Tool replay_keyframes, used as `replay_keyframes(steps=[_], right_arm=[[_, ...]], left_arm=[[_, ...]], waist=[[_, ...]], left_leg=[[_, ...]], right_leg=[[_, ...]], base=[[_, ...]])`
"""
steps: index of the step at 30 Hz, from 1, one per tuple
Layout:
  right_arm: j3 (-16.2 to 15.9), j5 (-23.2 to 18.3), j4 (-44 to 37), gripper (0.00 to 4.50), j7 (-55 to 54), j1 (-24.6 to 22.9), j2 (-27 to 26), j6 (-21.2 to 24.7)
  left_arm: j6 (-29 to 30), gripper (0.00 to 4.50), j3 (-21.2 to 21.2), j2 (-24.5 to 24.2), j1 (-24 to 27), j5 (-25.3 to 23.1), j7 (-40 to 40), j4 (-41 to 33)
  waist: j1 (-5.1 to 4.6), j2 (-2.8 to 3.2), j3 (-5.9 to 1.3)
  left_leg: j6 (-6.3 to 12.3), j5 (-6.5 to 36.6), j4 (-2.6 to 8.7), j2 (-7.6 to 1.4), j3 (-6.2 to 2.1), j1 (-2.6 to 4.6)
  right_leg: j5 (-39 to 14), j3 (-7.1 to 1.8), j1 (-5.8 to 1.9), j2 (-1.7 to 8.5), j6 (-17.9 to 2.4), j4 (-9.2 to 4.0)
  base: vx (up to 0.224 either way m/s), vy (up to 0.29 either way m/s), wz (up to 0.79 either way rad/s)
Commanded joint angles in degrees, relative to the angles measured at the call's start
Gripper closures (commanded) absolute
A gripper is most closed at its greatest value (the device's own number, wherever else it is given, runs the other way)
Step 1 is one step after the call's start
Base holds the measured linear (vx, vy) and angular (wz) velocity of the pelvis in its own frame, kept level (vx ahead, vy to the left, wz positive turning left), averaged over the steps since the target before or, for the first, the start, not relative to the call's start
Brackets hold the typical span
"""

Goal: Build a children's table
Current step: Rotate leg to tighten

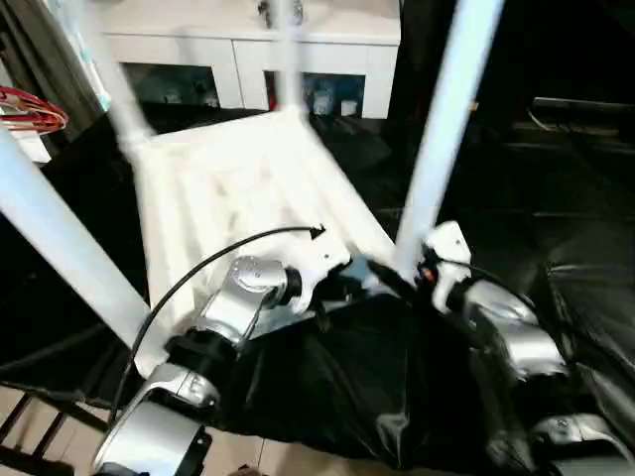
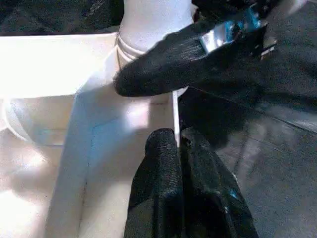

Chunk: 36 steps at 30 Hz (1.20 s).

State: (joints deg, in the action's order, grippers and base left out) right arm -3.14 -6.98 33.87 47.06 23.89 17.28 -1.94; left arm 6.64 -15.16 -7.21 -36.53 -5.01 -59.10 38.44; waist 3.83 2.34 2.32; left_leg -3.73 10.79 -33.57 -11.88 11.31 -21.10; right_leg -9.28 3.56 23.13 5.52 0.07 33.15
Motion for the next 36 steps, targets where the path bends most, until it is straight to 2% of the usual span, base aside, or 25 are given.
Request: replay_keyframes(steps=[1, 2, 3, 5, 6, 7, 10, 15, 16, 19, 20, 25, 26, 31, 33, 34, 35, 36], right_arm=[[-2.31, -0.53, -1.48, 0.60, 3.41, -0.38, -0.24, -0.06], [-3.42, -2.27, -4.94, 0.60, 11.55, -2.01, 3.72, 1.82], [-3.65, -2.50, -5.48, 0.60, 12.89, -2.24, 4.35, 2.23], [-4.55, -3.21, -7.29, 0.60, 17.52, -2.98, 6.49, 3.73], [-4.74, -3.29, -7.53, 0.60, 18.16, -3.07, 6.79, 3.99], [-4.80, -3.32, -7.59, 0.60, 18.36, -3.09, 6.89, 4.06], [-5.60, -3.74, -8.41, 0.85, 20.90, -3.39, 8.05, 4.96], [-6.25, -4.05, -9.05, 1.33, 22.66, -3.49, 8.64, 5.66], [-6.52, -4.42, -9.61, 1.39, 23.55, -3.70, 8.98, 6.35], [-6.90, -4.83, -10.62, 1.51, 25.12, -4.24, 9.33, 7.73], [-7.07, -4.93, -10.81, 1.71, 25.55, -4.41, 9.40, 8.08], [-7.56, -5.14, -10.98, 1.82, 25.89, -4.84, 9.03, 8.56], [-7.66, -5.22, -11.05, 1.82, 25.92, -4.97, 8.92, 8.67], [-6.30, -4.44, -8.78, 1.83, 20.78, -4.78, 6.08, 7.43], [-4.11, -2.89, -4.29, 1.84, 12.34, -2.73, 3.16, 6.32], [-2.27, -1.77, -0.48, 1.84, 4.96, -0.79, 0.75, 5.81], [-1.14, -1.02, 2.15, 1.84, -0.43, 0.55, -1.04, 5.22], [-0.86, -0.89, 2.80, 1.84, -1.81, 0.90, -1.55, 5.12]], left_arm=[[-3.16, 4.50, -0.22, 1.32, -0.28, 3.95, -2.37, -3.26], [-3.09, 4.50, -0.06, -0.27, 0.17, 5.38, -6.52, -4.58], [-3.08, 4.50, 0.01, -0.49, 0.21, 5.58, -7.24, -4.69], [-3.24, 4.50, 0.19, -1.26, 0.29, 6.11, -9.73, -4.76], [-3.30, 4.50, 0.18, -1.41, 0.28, 6.13, -10.09, -4.67], [-3.34, 4.50, 0.15, -1.47, 0.26, 6.15, -10.25, -4.62], [-3.43, 4.50, -0.11, -2.33, 0.14, 6.69, -12.69, -4.11], [-3.29, 4.50, -0.68, -3.41, 0.09, 6.96, -15.45, -3.80], [-3.06, 4.50, -0.84, -3.90, 0.12, 6.99, -16.61, -3.78], [-2.90, 4.50, -0.81, -4.55, 0.14, 6.97, -18.15, -3.71], [-2.88, 4.50, -0.81, -4.70, 0.13, 7.03, -18.49, -3.64], [-2.77, 4.50, -0.91, -4.83, 0.30, 7.16, -18.66, -3.64], [-2.71, 4.50, -0.94, -4.79, 0.38, 7.16, -18.58, -3.70], [-2.68, 4.50, 0.14, -3.01, 0.21, 6.01, -12.66, -2.49], [-2.83, 4.50, 0.86, -1.46, -0.53, 4.88, -7.65, -1.08], [-2.62, 4.50, 1.43, -0.03, -1.26, 4.20, -4.01, 0.05], [-2.38, 4.50, 1.70, 1.16, -1.82, 3.64, -1.23, 0.75], [-2.28, 4.50, 1.77, 1.53, -2.01, 3.46, -0.31, 0.97]], waist=[[0.02, -1.20, -3.38], [0.02, -0.98, -3.39], [0.34, -1.14, -3.42], [0.46, -1.04, -3.49], [0.53, -0.84, -3.49], [0.59, -0.95, -3.52], [0.79, -0.93, -3.54], [1.16, -0.78, -3.67], [1.14, -1.01, -3.67], [1.30, -0.83, -3.66], [1.31, -0.98, -3.62], [1.31, -0.98, -3.58], [1.29, -1.18, -3.55], [1.21, -1.13, -3.56], [0.53, -1.22, -3.35], [0.40, -1.27, -3.31], [-0.35, -1.29, -3.27], [-0.70, -1.30, -3.26]], left_leg=[[5.45, 11.58, 3.82, -1.26, -0.42, 0.45], [5.29, 11.71, 3.85, -1.25, -0.43, 0.52], [5.79, 11.46, 3.72, -1.43, -0.34, 0.61], [6.66, 10.20, 3.61, -1.40, -0.30, 0.31], [6.71, 10.09, 3.57, -1.39, -0.32, 0.36], [6.71, 9.92, 3.55, -1.40, -0.30, 0.36], [6.08, 10.05, 3.56, -1.43, -0.31, 0.53], [6.05, 9.02, 3.49, -1.51, -0.32, 0.61], [6.06, 9.04, 3.50, -1.52, -0.32, 0.54], [6.01, 9.38, 3.54, -1.54, -0.34, 0.63], [5.99, 9.41, 3.52, -1.53, -0.31, 0.56], [5.43, 9.72, 3.58, -1.52, -0.35, 0.55], [5.40, 9.77, 3.59, -1.52, -0.34, 0.52], [5.11, 9.45, 3.62, -1.50, -0.42, 0.45], [3.92, 11.12, 3.77, -1.21, -0.44, 0.43], [3.48, 11.51, 3.90, -1.13, -0.56, 0.36], [2.50, 12.09, 4.07, -1.00, -0.74, 0.22], [2.07, 12.39, 4.05, -0.90, -0.77, 0.25]], right_leg=[[-13.67, -1.66, -2.91, 2.47, -13.28, -3.51], [-14.21, -1.63, -2.83, 2.45, -13.20, -3.58], [-13.32, -1.72, -2.88, 2.42, -13.39, -3.50], [-11.71, -1.66, -2.95, 2.34, -13.85, -3.23], [-11.65, -1.61, -2.88, 2.32, -13.99, -3.20], [-11.49, -1.61, -2.89, 2.34, -14.02, -3.21], [-12.05, -1.62, -2.76, 2.38, -14.37, -3.22], [-9.53, -1.65, -2.74, 2.34, -15.00, -2.86], [-9.41, -1.62, -2.78, 2.35, -15.08, -2.84], [-9.85, -1.63, -2.80, 2.40, -15.05, -2.85], [-9.83, -1.66, -2.81, 2.39, -14.99, -2.86], [-11.16, -1.66, -2.80, 2.52, -14.59, -2.95], [-11.36, -1.66, -2.80, 2.51, -14.50, -2.98], [-11.58, -1.66, -2.75, 2.55, -14.25, -2.95], [-14.67, -1.60, -2.62, 2.57, -13.45, -3.35], [-16.04, -1.57, -2.79, 2.66, -12.91, -3.48], [-18.12, -1.46, -2.84, 2.62, -12.12, -3.60], [-19.07, -1.43, -2.77, 2.62, -11.79, -3.72]], base=[[0.000, 0.000, 0.00], [0.000, 0.000, 0.00], [0.000, 0.000, 0.00], [0.000, 0.000, 0.00], [0.000, 0.000, 0.00], [0.000, 0.000, 0.00], [0.000, 0.000, 0.00], [0.000, 0.000, 0.00], [0.000, 0.000, 0.00], [0.000, 0.000, 0.00], [0.000, 0.000, 0.00], [0.000, 0.000, 0.00], [0.000, 0.000, 0.00], [0.000, 0.000, 0.00], [0.000, 0.000, 0.00], [0.000, 0.000, 0.00], [0.000, 0.000, 0.00], [0.000, 0.000, 0.00]])
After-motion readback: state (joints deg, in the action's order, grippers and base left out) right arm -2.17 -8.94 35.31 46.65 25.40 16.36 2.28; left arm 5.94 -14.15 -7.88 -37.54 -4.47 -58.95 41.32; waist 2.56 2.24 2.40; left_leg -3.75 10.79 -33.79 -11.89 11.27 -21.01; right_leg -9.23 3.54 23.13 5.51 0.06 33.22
